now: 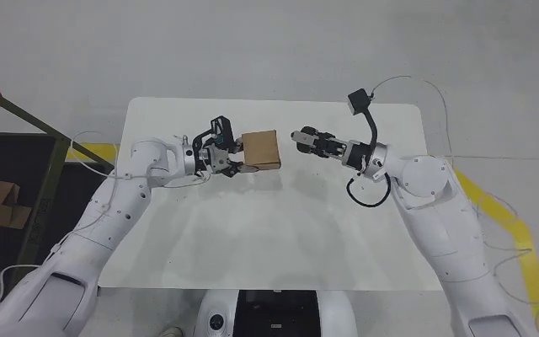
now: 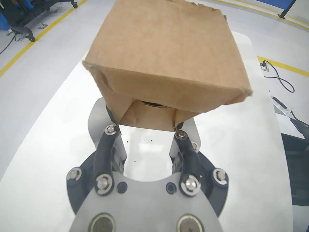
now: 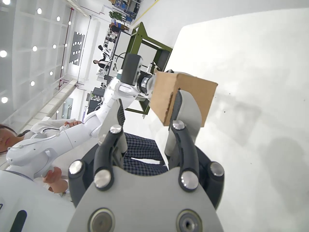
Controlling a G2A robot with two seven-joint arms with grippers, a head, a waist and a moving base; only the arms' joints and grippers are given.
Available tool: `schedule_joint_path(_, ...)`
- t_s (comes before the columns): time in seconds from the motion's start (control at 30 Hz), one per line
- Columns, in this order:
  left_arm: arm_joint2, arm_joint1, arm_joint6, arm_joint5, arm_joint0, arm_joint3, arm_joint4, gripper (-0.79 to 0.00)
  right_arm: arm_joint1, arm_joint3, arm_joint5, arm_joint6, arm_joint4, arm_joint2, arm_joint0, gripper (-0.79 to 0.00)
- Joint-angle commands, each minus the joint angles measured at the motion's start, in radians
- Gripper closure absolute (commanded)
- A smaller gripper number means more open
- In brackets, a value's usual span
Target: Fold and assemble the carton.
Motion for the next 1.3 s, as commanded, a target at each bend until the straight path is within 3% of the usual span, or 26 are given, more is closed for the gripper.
schedule_joint_path(0.0, 0.02, -0.007, -0.013, 0.003, -0.011, 0.032, 0.008, -0.299, 0.004, -0.006, -0.055, -0.027, -0.013, 0.02, -0.023, -0.785)
schedule_joint_path(0.3, 0.122, -0.051, -0.057, 0.019, -0.077, 0.132, 0.064, -0.308, 0.012, -0.026, -0.137, -0.084, -0.045, 0.051, -0.097, -0.785)
schedule_joint_path(0.6, 0.191, -0.087, -0.091, 0.033, -0.118, 0.23, 0.104, -0.376, 0.019, -0.034, -0.148, -0.106, -0.056, 0.074, -0.135, -0.785)
schedule_joint_path(0.67, 0.198, -0.093, -0.091, 0.037, -0.125, 0.242, 0.111, -0.748, 0.02, -0.033, -0.151, -0.107, -0.055, 0.075, -0.139, -0.785)
schedule_joint_path(0.7, 0.199, -0.095, -0.086, 0.038, -0.126, 0.248, 0.11, -0.785, 0.02, -0.032, -0.152, -0.105, -0.05, 0.073, -0.14, -0.785)
schedule_joint_path(1.07, 0.138, -0.073, 0.009, -0.058, -0.101, 0.273, 0.097, -0.785, 0.017, 0.019, -0.179, -0.107, -0.033, 0.051, -0.116, -0.785)
schedule_joint_path(1.27, 0.038, -0.028, 0.11, -0.058, -0.032, 0.161, 0.086, -0.785, 0.017, 0.056, -0.223, -0.139, -0.071, 0.051, -0.098, -0.785)
